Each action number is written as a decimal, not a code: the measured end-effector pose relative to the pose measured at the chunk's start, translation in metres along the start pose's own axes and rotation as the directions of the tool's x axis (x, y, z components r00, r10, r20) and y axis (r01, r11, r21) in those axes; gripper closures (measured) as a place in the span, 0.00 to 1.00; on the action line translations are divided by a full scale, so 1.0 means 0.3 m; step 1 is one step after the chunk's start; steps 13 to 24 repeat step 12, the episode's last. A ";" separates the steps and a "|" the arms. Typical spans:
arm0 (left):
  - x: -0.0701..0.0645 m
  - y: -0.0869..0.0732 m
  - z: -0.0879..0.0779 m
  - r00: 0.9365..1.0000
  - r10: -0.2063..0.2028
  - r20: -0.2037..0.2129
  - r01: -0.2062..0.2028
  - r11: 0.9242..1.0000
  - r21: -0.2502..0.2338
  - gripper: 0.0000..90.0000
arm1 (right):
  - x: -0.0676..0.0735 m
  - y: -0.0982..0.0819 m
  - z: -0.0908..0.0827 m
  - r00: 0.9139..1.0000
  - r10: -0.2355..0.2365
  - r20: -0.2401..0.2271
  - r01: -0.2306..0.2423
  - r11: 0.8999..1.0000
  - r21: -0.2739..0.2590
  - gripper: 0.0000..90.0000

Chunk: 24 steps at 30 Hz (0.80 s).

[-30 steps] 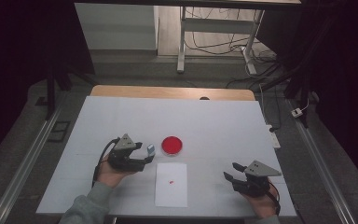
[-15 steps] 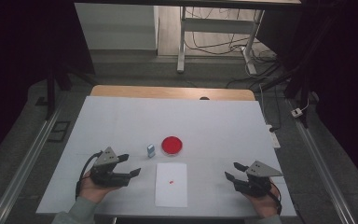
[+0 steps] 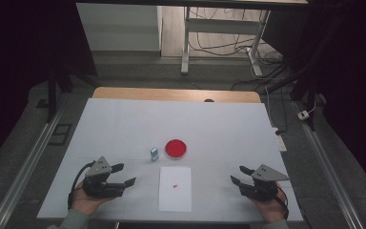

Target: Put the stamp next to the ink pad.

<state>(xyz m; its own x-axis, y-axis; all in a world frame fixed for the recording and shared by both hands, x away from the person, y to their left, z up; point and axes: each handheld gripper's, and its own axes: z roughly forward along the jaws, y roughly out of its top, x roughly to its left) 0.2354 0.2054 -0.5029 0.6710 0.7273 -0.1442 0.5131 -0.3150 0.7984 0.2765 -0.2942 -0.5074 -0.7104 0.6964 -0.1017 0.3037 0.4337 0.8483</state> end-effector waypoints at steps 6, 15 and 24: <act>0.000 0.000 0.001 1.000 -0.003 0.002 0.003 1.000 0.006 0.32 | 0.000 0.000 0.000 1.000 -0.001 0.000 0.001 1.000 0.001 0.51; 0.005 -0.001 0.001 1.000 -0.007 0.007 0.006 1.000 0.016 0.32 | 0.002 0.000 0.001 1.000 -0.001 -0.001 0.001 1.000 -0.003 0.51; 0.005 -0.001 0.001 1.000 -0.007 0.007 0.006 1.000 0.016 0.32 | 0.002 0.000 0.001 1.000 -0.001 -0.001 0.001 1.000 -0.003 0.51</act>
